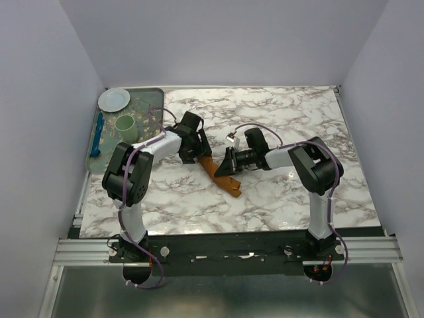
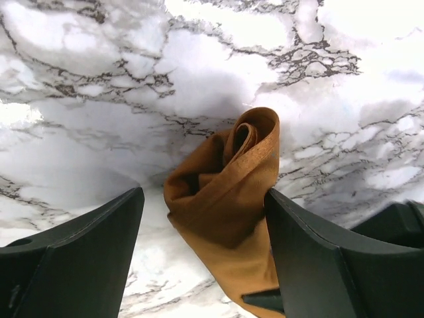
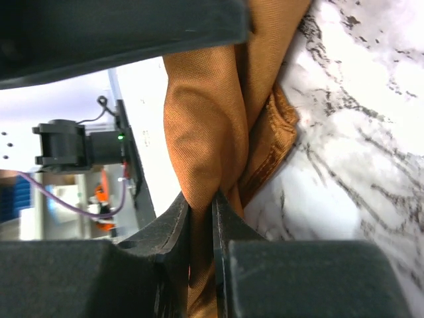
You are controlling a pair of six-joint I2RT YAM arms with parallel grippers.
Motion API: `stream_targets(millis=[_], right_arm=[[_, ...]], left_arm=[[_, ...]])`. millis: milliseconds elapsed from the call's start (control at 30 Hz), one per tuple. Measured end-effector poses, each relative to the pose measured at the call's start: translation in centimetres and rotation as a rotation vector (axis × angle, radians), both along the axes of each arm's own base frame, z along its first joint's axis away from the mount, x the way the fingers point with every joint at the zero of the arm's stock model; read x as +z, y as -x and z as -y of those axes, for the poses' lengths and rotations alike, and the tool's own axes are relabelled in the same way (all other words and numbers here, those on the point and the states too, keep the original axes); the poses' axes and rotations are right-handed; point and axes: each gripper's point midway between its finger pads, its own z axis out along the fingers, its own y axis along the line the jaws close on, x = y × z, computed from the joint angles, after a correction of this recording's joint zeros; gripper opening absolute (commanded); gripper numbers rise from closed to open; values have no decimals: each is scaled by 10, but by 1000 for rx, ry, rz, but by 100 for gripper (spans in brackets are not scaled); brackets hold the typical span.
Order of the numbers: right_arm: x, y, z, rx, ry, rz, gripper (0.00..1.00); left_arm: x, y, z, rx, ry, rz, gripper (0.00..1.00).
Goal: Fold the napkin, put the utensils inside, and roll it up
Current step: Roll the napkin with the utensil
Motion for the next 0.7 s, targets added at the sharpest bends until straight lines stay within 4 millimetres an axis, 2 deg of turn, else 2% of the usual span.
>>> stream_targets(millis=[133,267,367,400,500,667,700], right_arm=[[9,-4,4,-16,33,67,20],[14,-8,7,-31,60,120,20],[11,-6,10,-40,83,132,20],[8,-5,11,-41,90,135,20],[3,-3,13,-45,105,133,20],[0,-2,12,-44,112,151,20],[0,-3,12,-44,112,154,20]], left_arm=[[-2,-4,5,-24,-64,13,82],[-3,-6,10,-39,-103,30,76],[-4,-6,7,-28,-132,35,63],[-5,-7,5,-26,-144,36,53],[-7,-8,0,-15,-174,36,43],[-8,-5,-6,-16,-217,34,39],[-8,-5,-6,-19,-221,35,44]])
